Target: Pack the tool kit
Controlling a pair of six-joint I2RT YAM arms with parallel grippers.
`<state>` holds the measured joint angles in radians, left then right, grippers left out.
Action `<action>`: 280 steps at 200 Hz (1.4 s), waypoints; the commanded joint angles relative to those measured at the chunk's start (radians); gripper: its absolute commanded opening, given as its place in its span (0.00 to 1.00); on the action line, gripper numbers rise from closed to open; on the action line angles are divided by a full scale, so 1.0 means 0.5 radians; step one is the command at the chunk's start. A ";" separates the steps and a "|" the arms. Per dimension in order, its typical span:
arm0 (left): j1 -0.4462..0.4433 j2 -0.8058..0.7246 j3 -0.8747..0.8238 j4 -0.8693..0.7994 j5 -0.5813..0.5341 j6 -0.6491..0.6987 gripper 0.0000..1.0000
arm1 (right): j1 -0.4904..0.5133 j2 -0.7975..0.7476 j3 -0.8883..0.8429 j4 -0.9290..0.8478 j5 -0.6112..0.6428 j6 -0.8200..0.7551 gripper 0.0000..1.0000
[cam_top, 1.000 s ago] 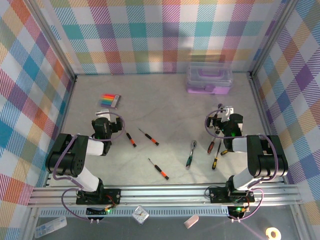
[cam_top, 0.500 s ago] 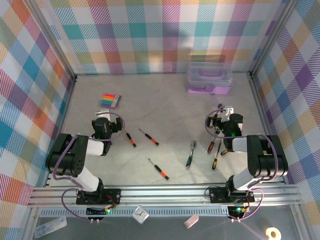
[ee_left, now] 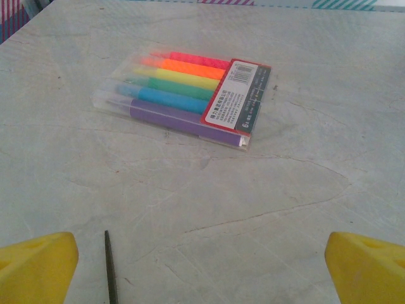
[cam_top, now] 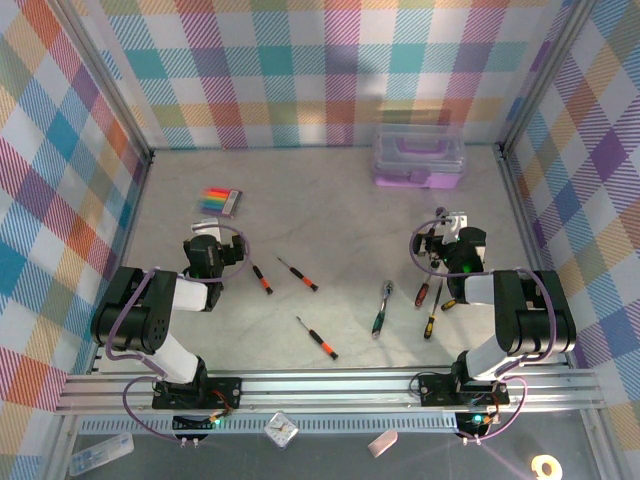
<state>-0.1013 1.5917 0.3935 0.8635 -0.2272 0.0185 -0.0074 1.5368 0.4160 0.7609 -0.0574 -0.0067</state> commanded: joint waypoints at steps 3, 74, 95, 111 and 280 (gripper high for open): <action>0.018 -0.115 0.074 -0.141 0.045 -0.002 1.00 | -0.005 -0.107 0.135 -0.220 0.010 0.038 0.99; 0.015 -0.807 0.447 -0.970 0.190 -0.148 1.00 | 0.175 -0.736 0.672 -1.343 0.221 0.142 0.99; 0.012 -1.049 0.584 -1.207 0.466 -0.264 1.00 | 0.195 -0.829 1.010 -1.961 0.397 0.622 0.99; 0.003 -1.239 0.651 -1.356 0.526 -0.475 1.00 | 0.186 -0.828 1.184 -2.451 0.577 1.169 0.99; 0.022 -1.809 0.603 -2.741 0.761 -1.481 1.00 | 0.129 0.389 2.008 -2.493 0.118 2.083 0.99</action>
<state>-0.0956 0.6716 0.7082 -0.5365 0.0063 -0.7403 0.0517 1.6615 1.3506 -0.5377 0.0441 0.9070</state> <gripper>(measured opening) 0.996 0.984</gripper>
